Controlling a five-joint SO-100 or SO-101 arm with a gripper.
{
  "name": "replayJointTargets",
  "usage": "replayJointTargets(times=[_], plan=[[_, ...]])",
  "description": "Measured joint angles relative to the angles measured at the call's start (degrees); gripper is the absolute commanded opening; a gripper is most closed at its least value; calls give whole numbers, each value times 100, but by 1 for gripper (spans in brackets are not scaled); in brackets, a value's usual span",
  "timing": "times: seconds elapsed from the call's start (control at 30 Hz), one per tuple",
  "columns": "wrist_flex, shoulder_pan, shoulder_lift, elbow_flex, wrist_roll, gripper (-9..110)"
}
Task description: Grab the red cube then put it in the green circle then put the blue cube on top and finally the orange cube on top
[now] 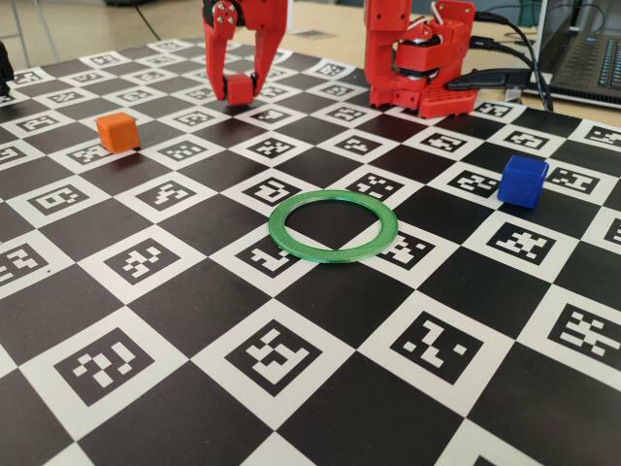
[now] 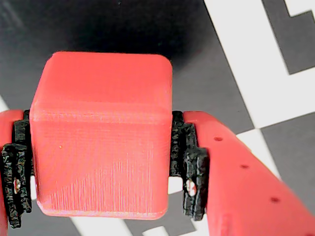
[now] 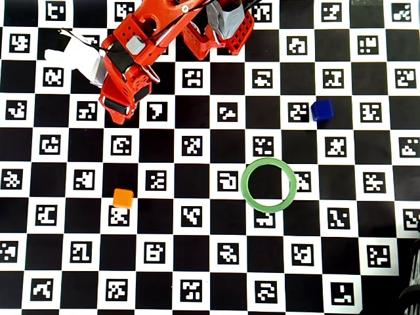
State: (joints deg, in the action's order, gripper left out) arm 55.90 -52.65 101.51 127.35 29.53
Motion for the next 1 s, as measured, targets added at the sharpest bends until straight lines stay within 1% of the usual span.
replayJointTargets(times=[0.27,0.43,0.63,0.83,1.0], plan=[[1318,299,457,-1292,-158,5],[2285,800,501,-2294,-431,4],[3270,1635,501,-3357,-756,4],[3823,2470,501,-4192,-1055,4],[4052,3252,501,-4465,-1450,5]])
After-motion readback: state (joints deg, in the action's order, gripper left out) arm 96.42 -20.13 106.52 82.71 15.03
